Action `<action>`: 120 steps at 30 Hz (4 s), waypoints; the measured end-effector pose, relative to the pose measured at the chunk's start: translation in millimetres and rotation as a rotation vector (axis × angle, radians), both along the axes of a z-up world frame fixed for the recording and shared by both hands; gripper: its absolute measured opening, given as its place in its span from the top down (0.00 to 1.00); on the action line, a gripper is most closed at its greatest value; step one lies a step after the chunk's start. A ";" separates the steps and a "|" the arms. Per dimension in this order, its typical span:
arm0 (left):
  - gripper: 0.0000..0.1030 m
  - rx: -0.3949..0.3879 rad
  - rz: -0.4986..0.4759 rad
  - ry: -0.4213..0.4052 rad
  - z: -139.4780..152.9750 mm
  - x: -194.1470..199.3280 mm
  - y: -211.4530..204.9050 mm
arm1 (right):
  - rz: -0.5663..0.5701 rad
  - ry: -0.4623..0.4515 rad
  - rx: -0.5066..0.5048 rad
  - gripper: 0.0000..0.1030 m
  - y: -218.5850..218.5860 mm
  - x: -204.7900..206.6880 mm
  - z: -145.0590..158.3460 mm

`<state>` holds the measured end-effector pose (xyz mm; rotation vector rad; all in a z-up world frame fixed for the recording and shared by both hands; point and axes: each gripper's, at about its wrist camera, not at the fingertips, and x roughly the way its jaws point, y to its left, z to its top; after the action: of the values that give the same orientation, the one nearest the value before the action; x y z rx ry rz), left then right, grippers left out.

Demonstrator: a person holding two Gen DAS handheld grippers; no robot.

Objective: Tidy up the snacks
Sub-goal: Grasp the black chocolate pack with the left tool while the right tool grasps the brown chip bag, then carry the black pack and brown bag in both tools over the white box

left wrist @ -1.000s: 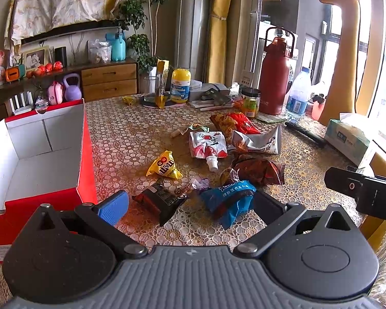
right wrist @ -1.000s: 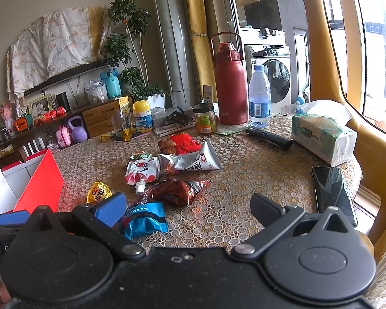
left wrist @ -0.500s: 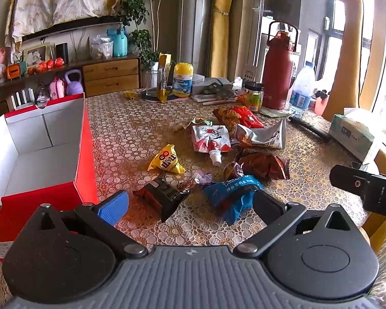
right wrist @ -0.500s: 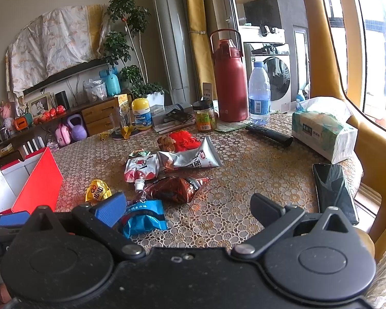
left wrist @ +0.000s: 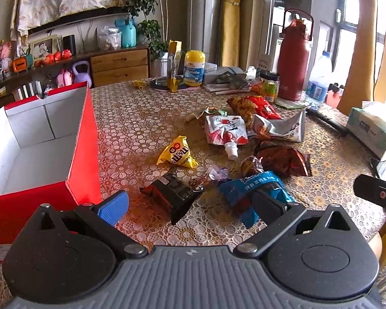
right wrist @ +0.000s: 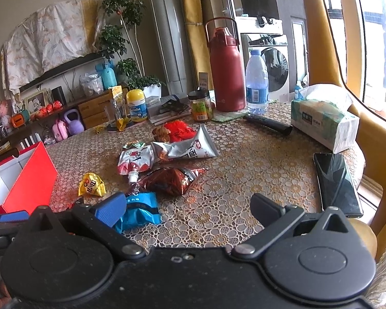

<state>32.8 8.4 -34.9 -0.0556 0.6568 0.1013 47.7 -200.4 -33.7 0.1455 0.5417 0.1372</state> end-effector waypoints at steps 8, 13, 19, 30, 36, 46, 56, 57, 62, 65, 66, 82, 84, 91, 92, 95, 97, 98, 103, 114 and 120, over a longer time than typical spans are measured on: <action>0.00 0.045 0.026 0.024 -14.1 22.6 -1.9 | -0.004 0.028 0.006 0.00 -4.5 9.6 -5.5; 0.00 0.044 0.031 0.044 -23.6 34.8 -3.7 | -0.002 0.046 0.004 0.00 -6.6 19.2 -10.3; 0.00 0.031 0.054 0.068 -33.5 47.7 -4.2 | 0.009 0.052 -0.005 0.00 -6.2 33.6 -13.2; 0.07 -0.019 0.115 0.092 -48.4 61.1 5.0 | 0.027 0.071 -0.010 0.00 -5.1 58.5 -17.4; 0.39 -0.055 0.142 0.085 -50.8 57.1 16.0 | 0.028 0.072 -0.011 0.00 -5.8 62.4 -17.4; 0.65 -0.091 0.116 0.061 -49.3 47.4 18.1 | 0.047 0.057 -0.049 0.00 7.1 84.5 -21.6; 0.66 -0.098 0.073 0.025 -40.4 37.7 14.5 | 0.097 0.075 -0.134 0.00 24.4 130.4 -38.1; 0.66 -0.099 0.070 0.022 -39.3 37.6 14.1 | 0.111 0.085 -0.144 0.00 26.1 135.1 -40.2; 0.66 -0.096 0.064 0.006 -33.5 36.5 13.6 | 0.153 0.130 -0.146 0.00 30.8 153.0 -49.7; 0.66 -0.096 0.060 0.003 -31.3 35.5 13.8 | 0.156 0.142 -0.123 0.00 31.8 157.2 -52.8; 0.66 -0.095 0.057 0.000 -30.8 35.4 13.4 | 0.156 0.144 -0.116 0.00 32.2 158.1 -53.7; 0.66 -0.089 0.025 -0.047 -14.3 22.6 9.5 | 0.187 0.108 -0.052 0.51 40.6 141.8 -53.7; 0.66 -0.090 0.020 -0.054 -10.8 19.2 9.5 | 0.182 0.097 -0.048 0.54 38.8 138.4 -49.5; 0.66 -0.092 0.015 -0.115 11.3 5.0 11.0 | 0.171 0.024 -0.040 0.57 33.5 117.9 -24.9; 0.66 -0.095 0.015 -0.124 15.0 3.2 11.7 | 0.171 0.014 -0.035 0.58 32.9 114.9 -20.0; 0.66 -0.100 0.017 -0.153 27.4 -4.2 15.8 | 0.170 -0.024 -0.031 0.58 34.3 105.9 -4.3; 0.66 -0.103 0.020 -0.173 36.4 -9.2 19.5 | 0.178 -0.045 -0.018 0.58 35.3 99.4 7.6; 0.66 -0.105 0.022 -0.183 41.1 -11.6 22.0 | 0.182 -0.059 -0.014 0.58 36.8 96.8 13.4; 0.66 -0.101 0.048 -0.225 62.2 -21.2 38.7 | 0.233 -0.119 0.005 0.58 51.4 82.6 43.6; 0.66 -0.063 0.179 -0.250 83.6 -33.6 96.2 | 0.408 -0.172 0.028 0.58 117.7 75.3 78.5; 0.66 -0.051 0.259 -0.233 84.9 -35.4 130.1 | 0.508 -0.179 0.024 0.58 162.9 74.2 87.9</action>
<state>-2.6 138.5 50.0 -0.1994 0.4172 0.3233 121.8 -37.5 54.1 0.0155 0.3894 0.6458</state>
